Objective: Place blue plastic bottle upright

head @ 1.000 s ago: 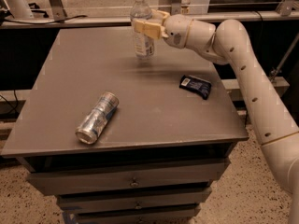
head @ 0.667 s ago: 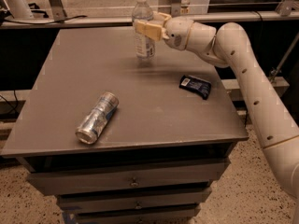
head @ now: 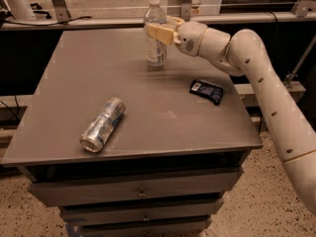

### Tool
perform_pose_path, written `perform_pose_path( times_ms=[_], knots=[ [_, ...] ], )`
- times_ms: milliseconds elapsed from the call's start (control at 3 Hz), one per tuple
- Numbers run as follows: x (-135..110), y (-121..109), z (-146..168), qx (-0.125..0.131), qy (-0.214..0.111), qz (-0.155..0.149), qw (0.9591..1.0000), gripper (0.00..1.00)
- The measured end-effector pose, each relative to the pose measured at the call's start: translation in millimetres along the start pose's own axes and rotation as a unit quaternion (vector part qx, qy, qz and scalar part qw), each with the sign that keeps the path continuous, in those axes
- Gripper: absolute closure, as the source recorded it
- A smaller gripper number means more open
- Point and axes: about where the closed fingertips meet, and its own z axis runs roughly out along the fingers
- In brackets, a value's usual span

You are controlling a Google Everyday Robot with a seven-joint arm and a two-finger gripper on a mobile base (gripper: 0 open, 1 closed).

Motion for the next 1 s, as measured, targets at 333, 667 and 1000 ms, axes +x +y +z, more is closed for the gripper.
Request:
perform_pose_path(
  times_ms=[333,667,1000],
  knots=[
    [-5.9,1.6,-2.0,-0.004,-0.008,-0.004,1.0,0.83],
    [-10.8,2.4,-2.6,-0.003,-0.014,-0.011,0.9998,0.59],
    [-13.5,2.4,-3.0,-0.001,-0.017,-0.015,0.9997,0.36]
  ],
)
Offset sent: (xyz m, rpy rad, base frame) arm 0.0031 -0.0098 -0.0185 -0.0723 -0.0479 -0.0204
